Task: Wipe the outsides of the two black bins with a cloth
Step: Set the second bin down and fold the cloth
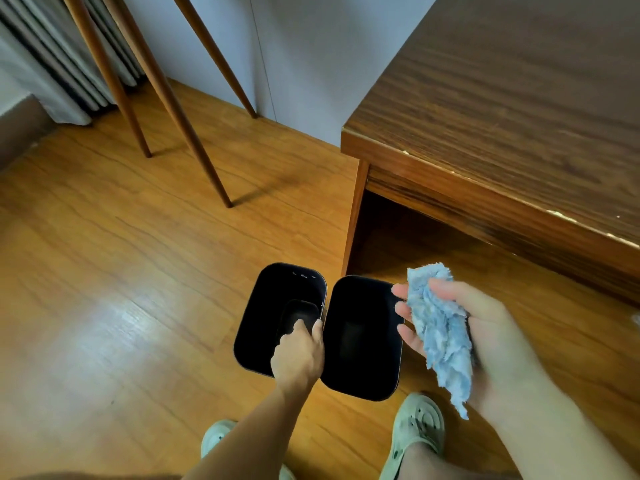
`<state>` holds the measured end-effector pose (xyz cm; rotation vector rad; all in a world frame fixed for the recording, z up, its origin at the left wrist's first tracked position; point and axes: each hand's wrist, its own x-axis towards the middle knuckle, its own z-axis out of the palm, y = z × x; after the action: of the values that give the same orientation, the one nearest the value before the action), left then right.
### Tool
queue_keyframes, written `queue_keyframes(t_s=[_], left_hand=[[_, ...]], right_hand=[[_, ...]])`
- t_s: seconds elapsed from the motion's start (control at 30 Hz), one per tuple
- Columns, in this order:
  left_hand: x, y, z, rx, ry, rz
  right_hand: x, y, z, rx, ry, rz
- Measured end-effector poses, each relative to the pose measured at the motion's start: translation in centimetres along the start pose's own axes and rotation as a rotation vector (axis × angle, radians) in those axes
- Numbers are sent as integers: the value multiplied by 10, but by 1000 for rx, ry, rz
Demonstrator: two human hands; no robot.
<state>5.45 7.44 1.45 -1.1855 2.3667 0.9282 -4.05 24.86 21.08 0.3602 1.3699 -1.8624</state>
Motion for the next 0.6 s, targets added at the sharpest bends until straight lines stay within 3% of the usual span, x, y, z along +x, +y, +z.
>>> queue_keyframes(t_s=[0.1,0.2,0.27,0.4,0.6], left_hand=[[-41,25,-45,-353,-114,39],[-96,56,-102,-894,-427,-12],[-129,68,-135,-1029,-550,55],[-165,71,-164,-1016,-409,316],[-176,58,-174,-1076,-175,337]], right_hand=[[-4,7,13,-123,-39,-18],[-7,11,30,-197,6,-47],[-13,11,45,-228,3,-65],[-26,13,63,-245,-61,-28],[-53,-6,71,-436,-102,-219]])
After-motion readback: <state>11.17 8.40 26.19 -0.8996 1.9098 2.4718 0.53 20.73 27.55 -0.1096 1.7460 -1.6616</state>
